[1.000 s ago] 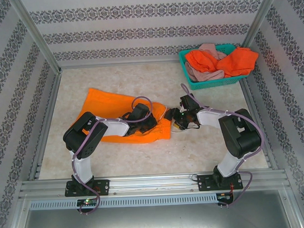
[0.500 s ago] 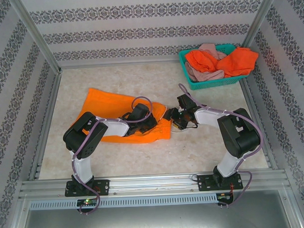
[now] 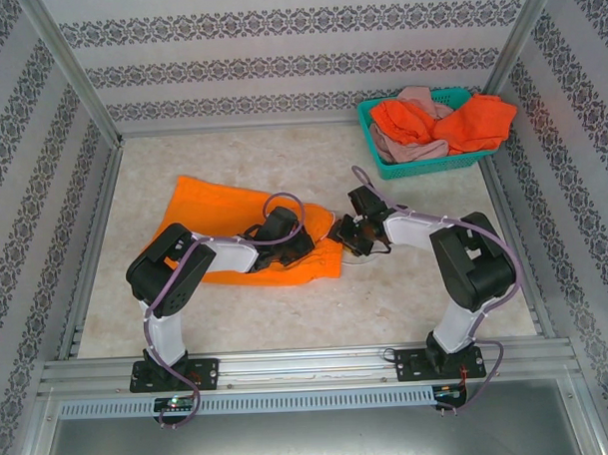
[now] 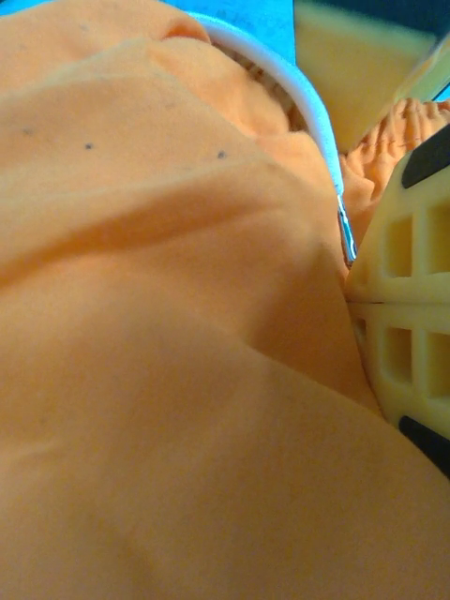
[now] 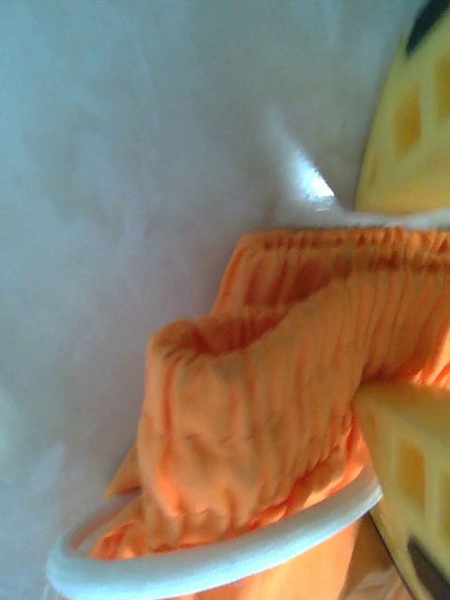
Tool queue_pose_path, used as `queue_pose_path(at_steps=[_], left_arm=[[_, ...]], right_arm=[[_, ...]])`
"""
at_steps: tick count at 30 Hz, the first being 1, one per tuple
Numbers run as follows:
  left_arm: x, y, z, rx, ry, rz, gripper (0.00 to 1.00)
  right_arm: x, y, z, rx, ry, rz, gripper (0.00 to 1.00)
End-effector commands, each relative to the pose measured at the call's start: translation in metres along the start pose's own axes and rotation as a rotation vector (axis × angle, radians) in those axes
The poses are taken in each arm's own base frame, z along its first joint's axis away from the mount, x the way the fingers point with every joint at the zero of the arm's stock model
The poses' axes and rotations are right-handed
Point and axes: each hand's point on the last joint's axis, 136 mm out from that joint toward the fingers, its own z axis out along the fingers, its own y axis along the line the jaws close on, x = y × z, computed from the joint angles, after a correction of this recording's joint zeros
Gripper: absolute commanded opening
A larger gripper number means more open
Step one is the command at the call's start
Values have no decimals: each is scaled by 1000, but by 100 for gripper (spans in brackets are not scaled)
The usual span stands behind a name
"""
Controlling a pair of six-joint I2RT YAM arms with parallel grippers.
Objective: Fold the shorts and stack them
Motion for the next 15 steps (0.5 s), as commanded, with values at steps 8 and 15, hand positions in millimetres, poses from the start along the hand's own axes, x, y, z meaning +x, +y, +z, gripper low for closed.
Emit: queue_pose_path(at_steps=[8,15], left_arm=[[-20,-2,-47,-92,-103,98,26],[-48,-24,-109,-78,-251,176,66]], right_arm=[[1,26,19,-42,-22,-207,0],[-8,-1,-22,22,-31,-240,0]])
